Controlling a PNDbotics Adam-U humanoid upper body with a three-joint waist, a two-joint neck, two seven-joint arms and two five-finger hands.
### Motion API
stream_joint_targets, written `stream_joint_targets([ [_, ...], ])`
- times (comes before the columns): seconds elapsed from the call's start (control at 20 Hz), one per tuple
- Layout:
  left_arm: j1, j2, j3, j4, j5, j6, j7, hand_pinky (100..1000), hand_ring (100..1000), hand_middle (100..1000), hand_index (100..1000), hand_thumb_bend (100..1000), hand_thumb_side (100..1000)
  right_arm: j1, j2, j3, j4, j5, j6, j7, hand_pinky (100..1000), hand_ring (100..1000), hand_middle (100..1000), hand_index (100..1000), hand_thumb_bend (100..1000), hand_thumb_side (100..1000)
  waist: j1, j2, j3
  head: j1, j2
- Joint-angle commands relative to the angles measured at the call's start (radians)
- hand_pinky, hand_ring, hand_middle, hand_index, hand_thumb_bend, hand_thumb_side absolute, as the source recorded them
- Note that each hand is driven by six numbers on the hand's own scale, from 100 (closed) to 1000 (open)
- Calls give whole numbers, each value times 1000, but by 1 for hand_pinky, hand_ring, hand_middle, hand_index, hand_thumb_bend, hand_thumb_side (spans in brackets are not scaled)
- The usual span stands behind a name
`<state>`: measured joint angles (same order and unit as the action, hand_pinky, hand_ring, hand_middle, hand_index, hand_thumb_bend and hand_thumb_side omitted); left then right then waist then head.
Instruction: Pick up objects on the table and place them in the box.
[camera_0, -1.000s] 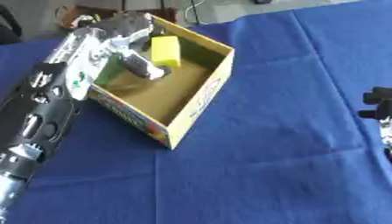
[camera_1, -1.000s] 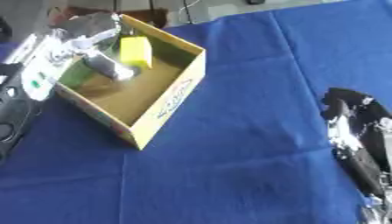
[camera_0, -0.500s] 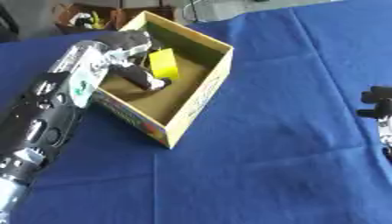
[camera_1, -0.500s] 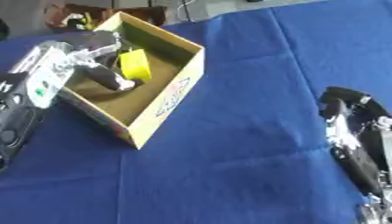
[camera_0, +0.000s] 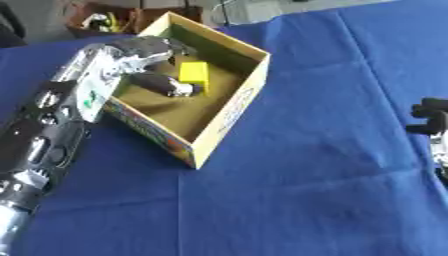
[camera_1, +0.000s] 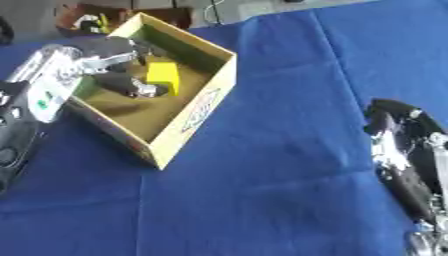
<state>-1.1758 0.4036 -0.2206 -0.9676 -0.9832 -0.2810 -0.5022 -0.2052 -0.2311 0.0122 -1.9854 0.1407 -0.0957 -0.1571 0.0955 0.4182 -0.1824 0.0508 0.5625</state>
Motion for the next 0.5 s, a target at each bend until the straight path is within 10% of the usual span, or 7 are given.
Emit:
stream_joint_targets([
  [0.05,-12,34,22,-46,-16,7,36,541,809,901,1000,562,917,-1,-2,-7,-15,6,1,0,669,797,605,753,100,579,-10,-31,4,-2,9],
  [0.25,-17,58,59,-134,4,28,97,477,759,815,989,355,844,5,-1,-11,-15,6,1,-2,668,797,605,753,100,578,-15,-38,18,-8,25],
  [0.45,9,84,99,-236,62,51,160,470,752,806,982,341,845,6,-4,-13,-15,5,0,-6,668,797,605,753,100,578,-15,-42,27,-9,37],
  [0.5,17,85,101,-260,77,63,175,410,673,724,889,100,823,6,-2,-16,-15,3,0,-9,669,796,605,753,100,578,-18,-45,33,-7,48],
])
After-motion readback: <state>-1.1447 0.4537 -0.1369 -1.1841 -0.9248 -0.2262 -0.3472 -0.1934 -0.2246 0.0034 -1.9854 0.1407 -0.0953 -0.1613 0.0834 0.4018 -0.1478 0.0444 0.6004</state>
